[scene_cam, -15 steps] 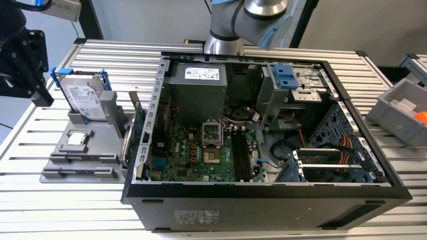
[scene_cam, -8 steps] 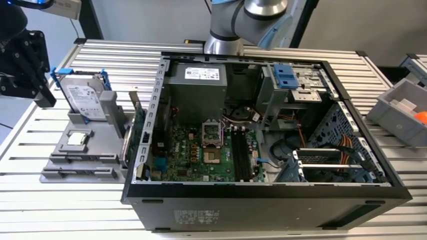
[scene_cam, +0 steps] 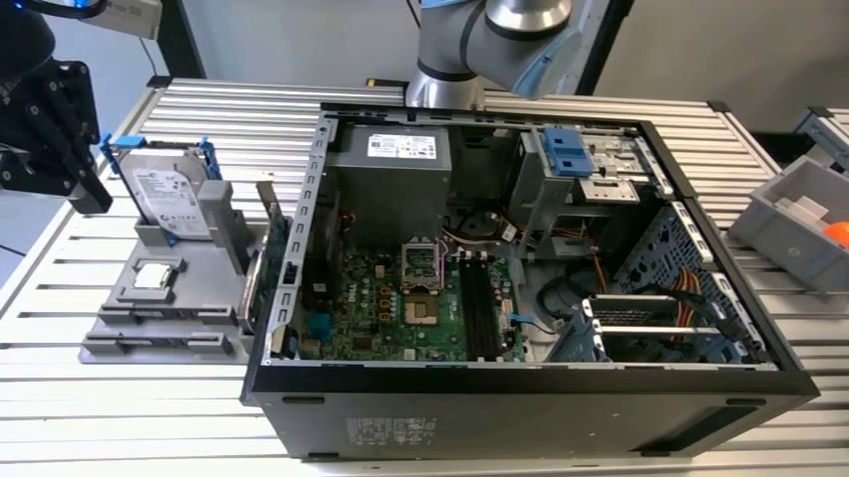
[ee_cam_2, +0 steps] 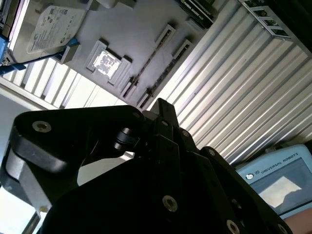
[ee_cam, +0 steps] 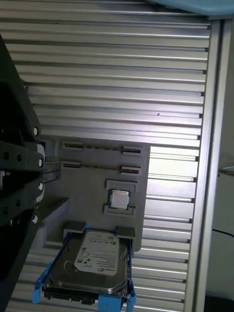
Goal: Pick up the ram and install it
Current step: 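Pick up the ram and move it above insertion slot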
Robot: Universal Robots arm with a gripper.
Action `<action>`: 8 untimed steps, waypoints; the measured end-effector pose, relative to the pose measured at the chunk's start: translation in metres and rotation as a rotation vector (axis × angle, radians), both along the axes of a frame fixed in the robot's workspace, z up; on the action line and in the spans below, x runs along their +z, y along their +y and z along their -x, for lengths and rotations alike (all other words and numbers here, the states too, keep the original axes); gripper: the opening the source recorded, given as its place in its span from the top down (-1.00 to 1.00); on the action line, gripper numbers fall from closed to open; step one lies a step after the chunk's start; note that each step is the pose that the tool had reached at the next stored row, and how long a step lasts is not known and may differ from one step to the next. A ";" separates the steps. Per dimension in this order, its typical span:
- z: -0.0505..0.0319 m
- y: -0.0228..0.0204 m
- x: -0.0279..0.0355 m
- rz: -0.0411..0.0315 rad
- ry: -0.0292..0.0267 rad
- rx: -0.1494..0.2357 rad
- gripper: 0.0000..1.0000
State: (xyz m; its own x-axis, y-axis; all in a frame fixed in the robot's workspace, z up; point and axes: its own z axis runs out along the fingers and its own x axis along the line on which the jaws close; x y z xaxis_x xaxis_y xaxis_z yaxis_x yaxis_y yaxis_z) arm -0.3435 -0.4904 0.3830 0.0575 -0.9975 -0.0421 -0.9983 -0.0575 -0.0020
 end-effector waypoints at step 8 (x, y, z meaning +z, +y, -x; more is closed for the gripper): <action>0.0000 0.0000 0.0000 0.0000 0.0000 -0.002 1.00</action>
State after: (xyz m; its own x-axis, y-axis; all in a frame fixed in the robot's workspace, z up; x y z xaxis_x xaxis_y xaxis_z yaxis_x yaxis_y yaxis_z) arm -0.3435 -0.4904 0.3831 0.0556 -0.9976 -0.0421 -0.9985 -0.0555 -0.0020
